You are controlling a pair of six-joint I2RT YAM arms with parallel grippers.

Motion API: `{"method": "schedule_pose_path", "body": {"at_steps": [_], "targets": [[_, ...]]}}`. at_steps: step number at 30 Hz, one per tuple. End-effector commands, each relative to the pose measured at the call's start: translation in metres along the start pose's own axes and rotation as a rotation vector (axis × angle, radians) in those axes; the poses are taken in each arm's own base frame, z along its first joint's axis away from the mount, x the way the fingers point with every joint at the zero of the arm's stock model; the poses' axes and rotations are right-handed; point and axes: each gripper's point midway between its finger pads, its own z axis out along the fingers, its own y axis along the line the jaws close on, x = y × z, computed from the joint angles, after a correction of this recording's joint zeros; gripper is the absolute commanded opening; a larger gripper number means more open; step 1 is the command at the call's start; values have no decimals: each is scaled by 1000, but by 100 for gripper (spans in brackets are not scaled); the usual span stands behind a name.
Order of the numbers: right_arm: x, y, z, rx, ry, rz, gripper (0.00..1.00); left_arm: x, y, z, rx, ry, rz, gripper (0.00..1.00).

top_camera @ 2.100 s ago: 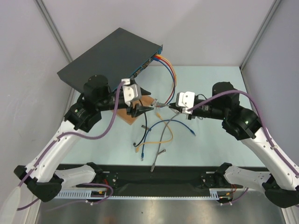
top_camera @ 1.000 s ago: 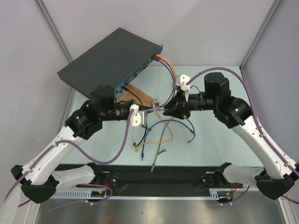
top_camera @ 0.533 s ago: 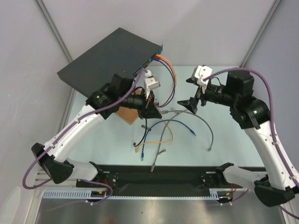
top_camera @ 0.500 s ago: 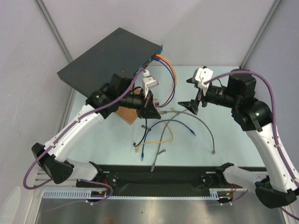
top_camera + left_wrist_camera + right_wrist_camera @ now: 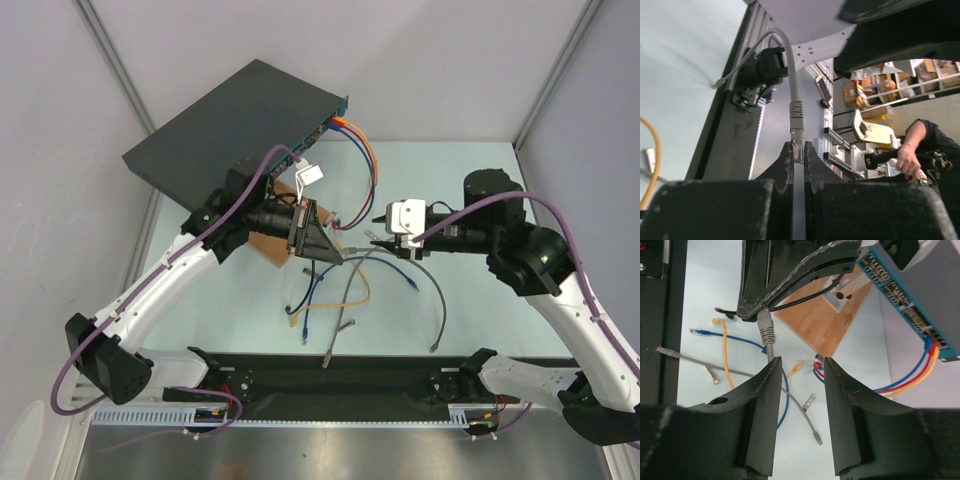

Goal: Insert the plug into the switch port
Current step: Insert the connector into the switch port.

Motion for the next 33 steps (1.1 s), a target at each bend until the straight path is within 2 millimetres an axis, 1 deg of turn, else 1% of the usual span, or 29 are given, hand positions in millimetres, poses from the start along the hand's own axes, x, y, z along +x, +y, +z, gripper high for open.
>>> {"method": "schedule_pose_path", "body": {"at_steps": [1, 2, 8, 11, 13, 14, 16, 17, 22, 25, 26, 27, 28, 29, 30, 31, 32, 33], "targets": [[-3, 1, 8, -14, -24, -46, 42, 2, -31, -7, 121, 11, 27, 0], [-7, 3, 10, -23, -36, -40, 41, 2, -33, -7, 132, 9, 36, 0], [-5, 15, 18, -55, -42, -20, 38, -1, -37, -7, 173, 11, 26, 0], [-2, 20, 19, -63, -33, -22, 36, -3, -35, -9, 174, 4, 5, 0], [-1, 22, 20, -66, -29, -37, 35, -1, -35, -9, 183, 9, -6, 0], [3, 24, 22, -70, -18, -38, 34, -2, -36, -9, 187, 7, -2, 0], [5, 25, 23, -71, -15, -54, 32, -2, -38, -10, 195, 10, -7, 0], [7, 24, 24, -65, -5, -54, 29, -2, -38, -10, 198, 10, -4, 0], [4, 19, 24, -41, -14, -60, 20, -2, -38, -10, 205, 11, -11, 0], [4, 17, 25, -26, -14, -57, 7, -2, -39, -10, 209, 9, -8, 0], [4, 15, 26, -17, -13, -44, 0, -3, -39, -10, 210, 7, 4, 0], [3, 14, 26, -10, -16, -38, 0, -3, -39, -10, 209, 3, 16, 0], [1, 12, 26, 0, -22, -31, 0, -5, -40, -12, 205, -4, 32, 7], [2, 10, 27, 11, -18, -1, 0, -10, -37, -14, 186, -24, 35, 18], [3, 8, 27, 24, -11, 18, 0, -14, -34, -15, 172, -41, 76, 31], [4, 3, 28, 41, -4, 33, 0, -24, -41, -20, 163, -65, 129, 49], [9, 0, 31, 58, 13, 84, 0, -35, -34, -28, 113, -106, 177, 54], [18, -12, 30, 91, 34, 121, 0, -44, -33, -33, 86, -132, 216, 60]]}}
